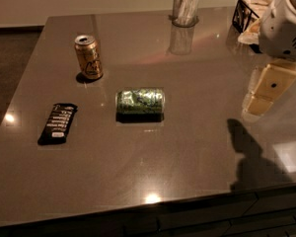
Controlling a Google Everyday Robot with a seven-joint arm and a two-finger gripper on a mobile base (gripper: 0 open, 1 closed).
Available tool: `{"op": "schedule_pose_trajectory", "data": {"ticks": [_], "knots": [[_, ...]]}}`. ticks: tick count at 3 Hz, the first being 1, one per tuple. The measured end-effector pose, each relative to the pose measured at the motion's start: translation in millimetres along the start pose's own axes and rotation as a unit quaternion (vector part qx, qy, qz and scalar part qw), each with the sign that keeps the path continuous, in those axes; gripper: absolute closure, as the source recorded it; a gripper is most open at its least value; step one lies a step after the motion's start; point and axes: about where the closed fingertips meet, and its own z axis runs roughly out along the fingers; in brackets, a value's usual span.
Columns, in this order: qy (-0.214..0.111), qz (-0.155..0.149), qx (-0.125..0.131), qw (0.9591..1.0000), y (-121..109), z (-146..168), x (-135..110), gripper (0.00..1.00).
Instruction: Pick rxbar chocolate
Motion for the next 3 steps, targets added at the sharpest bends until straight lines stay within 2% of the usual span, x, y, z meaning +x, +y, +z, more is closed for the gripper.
{"op": "schedule_pose_trajectory", "data": {"ticks": [1,2,3], "knots": [[-0.015,-0.032,0.000,0.9994,-3,10,-34,0.00],[-0.016,-0.081,-0.005,0.9966,0,34,-75,0.00],[-0.015,-0.135,-0.027,0.9904,6,62,-116,0.00]]}}
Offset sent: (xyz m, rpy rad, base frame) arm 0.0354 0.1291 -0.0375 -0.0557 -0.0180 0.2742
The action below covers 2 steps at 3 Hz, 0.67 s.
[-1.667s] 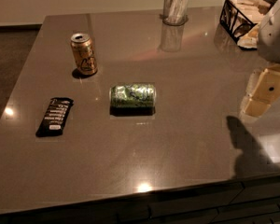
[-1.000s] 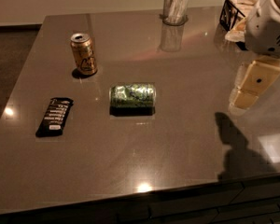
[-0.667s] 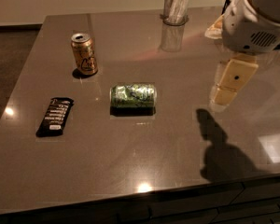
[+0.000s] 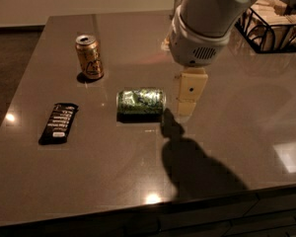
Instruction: Pick rxbar chocolate
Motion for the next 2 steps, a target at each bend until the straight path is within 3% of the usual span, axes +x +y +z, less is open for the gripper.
{"op": "schedule_pose_trajectory", "data": {"ticks": [1,2], "knots": [[-0.008,-0.060,-0.025,0.9979,-3,23,-48,0.00],[-0.015,-0.121,-0.051,0.9912,-7,39,-98,0.00]]}}
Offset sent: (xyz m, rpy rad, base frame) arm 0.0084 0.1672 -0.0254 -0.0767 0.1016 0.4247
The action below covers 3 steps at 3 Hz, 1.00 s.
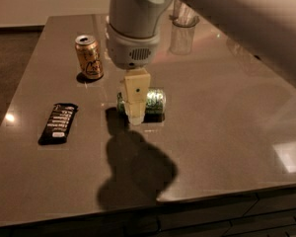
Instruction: Pick rxbar chocolate
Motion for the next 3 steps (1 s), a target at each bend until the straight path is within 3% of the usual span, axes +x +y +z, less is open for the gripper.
{"op": "schedule_pose_trajectory", "data": {"ticks": [1,2,3], "knots": [[-0.007,-0.068,-0.027,0.9973,-9,25,-44,0.00],[-0.026,-0.147,-0.048,0.9876,-16,43,-80,0.00],[-0.039,-0.229,-0.066,0.9704,-18,59,-109,0.00]]}}
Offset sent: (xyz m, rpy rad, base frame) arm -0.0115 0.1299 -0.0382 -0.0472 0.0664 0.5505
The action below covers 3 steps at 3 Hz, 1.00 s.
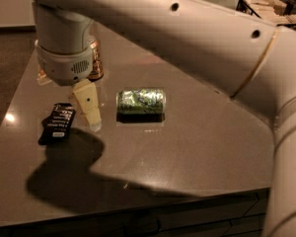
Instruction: Pick rxbar chocolate
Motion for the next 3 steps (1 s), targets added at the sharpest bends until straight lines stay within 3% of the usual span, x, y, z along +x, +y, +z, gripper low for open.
{"op": "schedule_pose_trajectory", "data": {"ticks": [1,2,3], "knots": [[-0.014,-0.039,-0.015,0.9990,-13,17,-9,0.00],[-0.020,-0.056,-0.032,0.9977,-22,39,-10,0.00],[-0.015,-0.055,-0.048,0.9972,-28,58,2,0.00]]}}
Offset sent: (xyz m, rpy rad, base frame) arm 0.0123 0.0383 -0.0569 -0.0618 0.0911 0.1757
